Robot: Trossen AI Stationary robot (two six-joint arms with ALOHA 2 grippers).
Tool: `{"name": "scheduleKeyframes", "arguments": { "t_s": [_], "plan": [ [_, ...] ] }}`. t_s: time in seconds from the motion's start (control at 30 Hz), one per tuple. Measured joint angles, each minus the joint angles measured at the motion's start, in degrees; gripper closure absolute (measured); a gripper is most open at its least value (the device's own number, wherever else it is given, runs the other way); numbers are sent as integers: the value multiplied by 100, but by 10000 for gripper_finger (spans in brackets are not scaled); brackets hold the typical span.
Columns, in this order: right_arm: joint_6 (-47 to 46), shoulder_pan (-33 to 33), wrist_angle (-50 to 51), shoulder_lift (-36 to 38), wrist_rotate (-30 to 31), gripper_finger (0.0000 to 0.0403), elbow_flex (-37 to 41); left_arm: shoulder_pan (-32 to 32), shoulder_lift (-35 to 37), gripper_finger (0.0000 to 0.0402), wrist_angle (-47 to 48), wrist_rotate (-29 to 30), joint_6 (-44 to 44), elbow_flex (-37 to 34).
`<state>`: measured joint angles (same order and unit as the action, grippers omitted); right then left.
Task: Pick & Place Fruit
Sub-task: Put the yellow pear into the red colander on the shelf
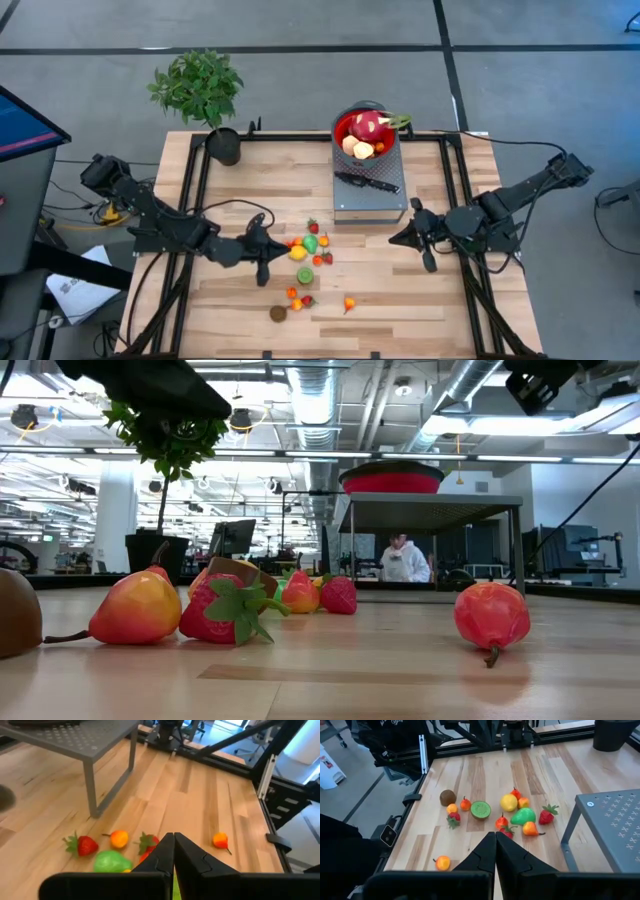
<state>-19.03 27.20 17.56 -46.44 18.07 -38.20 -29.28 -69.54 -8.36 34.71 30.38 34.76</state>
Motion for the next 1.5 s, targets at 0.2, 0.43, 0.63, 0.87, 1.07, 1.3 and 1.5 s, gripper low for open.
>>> {"name": "scheduleKeyframes", "arguments": {
  "t_s": [0.2,0.43,0.63,0.87,1.07,1.3,1.5],
  "plan": [
    [7,0,-1,0,1,400,0,55,0,400,29,68,-290,0],
    [7,0,-2,0,4,400,0,55,0,400,65,133,-645,0],
    [9,-4,-2,0,6,400,0,55,0,398,66,132,-657,0],
    [9,-2,-2,0,6,400,0,55,0,398,66,132,-657,0],
    [9,-2,-2,0,8,400,0,55,0,398,64,131,-657,0],
    [9,-4,-2,0,15,400,0,55,0,397,64,130,-657,0],
    [7,-4,-3,0,17,400,0,82,0,343,64,130,-657,0]
  ]
}}
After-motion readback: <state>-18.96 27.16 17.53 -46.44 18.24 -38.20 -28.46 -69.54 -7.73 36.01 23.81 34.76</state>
